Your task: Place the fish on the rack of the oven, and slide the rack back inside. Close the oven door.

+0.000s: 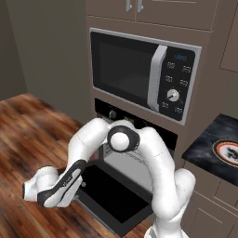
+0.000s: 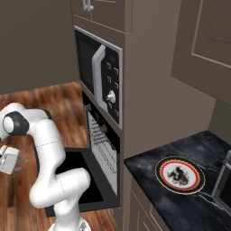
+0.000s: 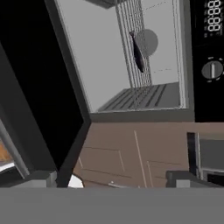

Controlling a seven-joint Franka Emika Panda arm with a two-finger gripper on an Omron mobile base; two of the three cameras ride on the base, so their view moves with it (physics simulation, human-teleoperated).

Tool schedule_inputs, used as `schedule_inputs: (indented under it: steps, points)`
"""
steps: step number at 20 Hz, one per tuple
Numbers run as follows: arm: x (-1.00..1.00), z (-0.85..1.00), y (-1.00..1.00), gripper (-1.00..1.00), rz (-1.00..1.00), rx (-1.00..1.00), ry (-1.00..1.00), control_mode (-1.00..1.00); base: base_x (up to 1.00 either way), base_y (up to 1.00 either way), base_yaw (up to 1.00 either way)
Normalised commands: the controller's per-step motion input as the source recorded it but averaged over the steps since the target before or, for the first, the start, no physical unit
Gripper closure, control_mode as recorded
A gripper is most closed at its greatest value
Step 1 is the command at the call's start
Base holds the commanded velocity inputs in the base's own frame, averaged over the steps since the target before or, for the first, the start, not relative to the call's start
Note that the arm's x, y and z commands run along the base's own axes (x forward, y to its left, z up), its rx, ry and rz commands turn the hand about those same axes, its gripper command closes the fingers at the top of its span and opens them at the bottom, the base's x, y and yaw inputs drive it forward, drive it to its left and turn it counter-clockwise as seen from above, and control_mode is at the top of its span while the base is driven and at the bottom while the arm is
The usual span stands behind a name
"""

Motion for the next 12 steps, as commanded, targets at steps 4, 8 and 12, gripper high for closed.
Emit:
schedule_inputs:
  steps: [4,8,12]
  points:
    - [-0.23,-0.46,0.80,-1.00,-0.06,-0.33,-0.16,-1.00,0.00,0.00,0.00]
    - [-0.13,-0.62,0.67,-1.00,-0.06,-0.36,-0.16,-1.00,0.00,0.00,0.00]
    - [0.00,-0.70,0.30,-1.00,-0.07,-0.36,-0.25,-1.00,0.00,0.00,0.00]
